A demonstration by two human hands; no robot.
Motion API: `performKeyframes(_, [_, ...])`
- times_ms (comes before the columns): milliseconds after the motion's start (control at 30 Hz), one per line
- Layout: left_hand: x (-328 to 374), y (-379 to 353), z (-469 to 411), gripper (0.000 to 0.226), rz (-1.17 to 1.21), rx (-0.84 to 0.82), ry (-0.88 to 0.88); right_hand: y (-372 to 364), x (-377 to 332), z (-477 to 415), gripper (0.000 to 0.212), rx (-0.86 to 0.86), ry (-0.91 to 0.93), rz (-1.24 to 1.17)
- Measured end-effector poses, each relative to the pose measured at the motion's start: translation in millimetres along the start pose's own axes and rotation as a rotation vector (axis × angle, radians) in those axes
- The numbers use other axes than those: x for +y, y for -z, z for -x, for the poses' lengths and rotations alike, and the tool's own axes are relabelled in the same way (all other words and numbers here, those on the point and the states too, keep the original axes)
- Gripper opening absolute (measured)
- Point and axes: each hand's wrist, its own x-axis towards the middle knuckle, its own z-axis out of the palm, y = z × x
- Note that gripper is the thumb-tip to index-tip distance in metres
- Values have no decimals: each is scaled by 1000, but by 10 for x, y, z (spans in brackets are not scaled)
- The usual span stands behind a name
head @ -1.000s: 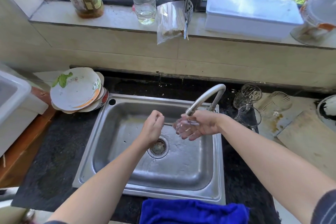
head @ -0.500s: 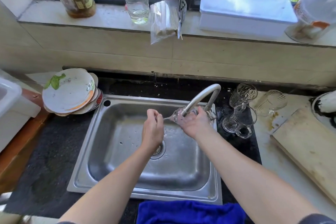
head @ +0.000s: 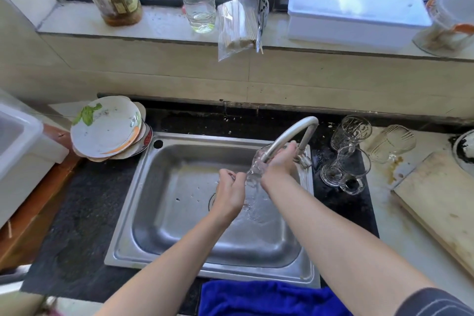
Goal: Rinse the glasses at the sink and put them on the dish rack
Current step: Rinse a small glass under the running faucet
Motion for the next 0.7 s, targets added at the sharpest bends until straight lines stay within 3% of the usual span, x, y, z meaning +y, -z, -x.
performKeyframes(67, [-4,44,11,28,41,-17,70,-19,161,19,55,-63,92,102])
performKeyframes(133, [1,81,13,27,77,-57,103,-24,167,28,34,-175,250,151])
performKeyframes(267, [47,170,-51,13,275,-65,202,100,211,95,20,-255,903,892])
performKeyframes(433, [50,226,-61,19,297,-145,227,256,108,47,30,-246,914,1089])
performKeyframes(533, [33,266,-109,18,313,-158,267,316,57,27,33,-418,1126,1314])
performKeyframes(633, [3,255,-136,18,291,-199,254,422,-29,-4,44,-419,1088,1416])
performKeyframes(700, [-31,200,-166,16,310,-226,265,464,-42,24,49,-417,1281,1495])
